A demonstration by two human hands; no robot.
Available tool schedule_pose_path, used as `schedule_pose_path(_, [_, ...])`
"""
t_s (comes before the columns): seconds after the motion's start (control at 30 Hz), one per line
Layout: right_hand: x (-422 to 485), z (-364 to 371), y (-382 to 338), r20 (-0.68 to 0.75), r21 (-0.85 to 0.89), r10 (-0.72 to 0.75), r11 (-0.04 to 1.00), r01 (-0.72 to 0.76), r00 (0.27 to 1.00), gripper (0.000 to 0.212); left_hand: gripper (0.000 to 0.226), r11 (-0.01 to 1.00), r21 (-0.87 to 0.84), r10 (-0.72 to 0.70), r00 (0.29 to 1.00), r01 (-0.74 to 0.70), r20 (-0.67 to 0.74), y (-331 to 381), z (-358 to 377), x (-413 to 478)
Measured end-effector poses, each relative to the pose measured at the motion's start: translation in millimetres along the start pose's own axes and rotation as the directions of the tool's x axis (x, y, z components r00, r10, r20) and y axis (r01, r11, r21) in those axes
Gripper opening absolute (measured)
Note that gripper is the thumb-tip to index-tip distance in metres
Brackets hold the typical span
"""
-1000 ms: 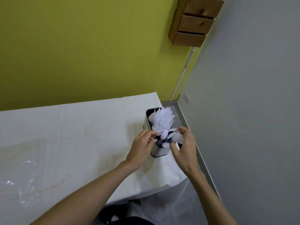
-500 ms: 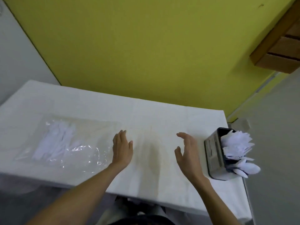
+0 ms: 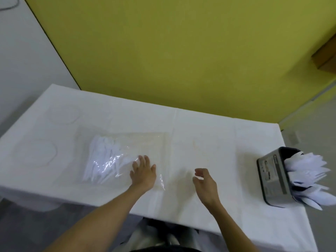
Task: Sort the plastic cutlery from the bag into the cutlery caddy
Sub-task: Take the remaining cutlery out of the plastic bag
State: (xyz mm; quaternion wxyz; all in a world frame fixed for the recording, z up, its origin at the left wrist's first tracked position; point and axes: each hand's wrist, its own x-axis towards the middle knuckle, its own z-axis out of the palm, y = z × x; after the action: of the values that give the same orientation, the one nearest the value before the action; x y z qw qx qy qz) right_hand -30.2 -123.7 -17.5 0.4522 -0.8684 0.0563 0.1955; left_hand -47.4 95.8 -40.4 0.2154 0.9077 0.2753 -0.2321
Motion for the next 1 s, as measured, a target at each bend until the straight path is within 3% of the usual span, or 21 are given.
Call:
schedule_pose_path(0.13, [-1.0,-3.0,14.6,0.000,0.251,0.290,0.926,-0.280,0.957,0.024,0.058,0.989,0.008,0.145,0.983,-0.147,0.112,47.8,16.8,-18.1])
schedule_pose_path(0.23, [2.7,-9.6,24.4,0.038,0.398,0.380,0.843,-0.363,0.924,0.032,0.055,0.962,-0.030,0.274,0.943,-0.273,0.188,75.5,28.4,-33.2])
schedule_pose_path(0.33, [-0.5,-27.4,29.0,0.031,0.407,0.358,0.849,-0.339,0.933,0.027,0.052,0.934,-0.100,0.356,0.914,-0.342,0.195,91.3,37.0,-40.1])
schedule_pose_path(0.5, [-4.3,-71.3,26.8,-0.041,0.373,0.250,0.902,-0.217,0.967,0.005,0.026,0.834,-0.387,0.337,0.919,-0.393,-0.205,124.3,25.5,-40.2])
schedule_pose_path(0.57, [-4.5,-82.8,22.6,-0.026,0.330,0.193,0.928,-0.174,0.981,0.009,0.017,0.768,-0.477,0.346,0.903,-0.429,-0.254,150.3,13.4,-41.8])
schedule_pose_path(0.63, [-6.0,-87.9,16.1,-0.022,0.252,0.119,0.962,-0.110,0.993,0.012,0.030,0.767,-0.492,0.340,0.911,-0.412,-0.233,174.9,1.8,-41.5])
schedule_pose_path(0.73, [-9.5,-92.2,9.6,-0.026,0.168,0.021,0.986,-0.017,0.999,0.017,0.048,0.857,-0.386,0.302,0.940,-0.340,-0.159,201.4,-9.3,-40.1])
schedule_pose_path(0.9, [-16.2,-95.7,7.8,0.010,0.076,-0.045,0.996,0.044,0.999,0.021,0.024,0.931,-0.235,0.282,0.959,-0.278,-0.020,211.5,-15.3,-38.0])
schedule_pose_path(1.0, [-19.5,-97.8,9.0,0.025,0.045,-0.068,0.997,0.067,0.997,0.024,0.043,0.921,-0.282,0.273,0.962,-0.268,-0.024,210.8,-14.7,-43.1])
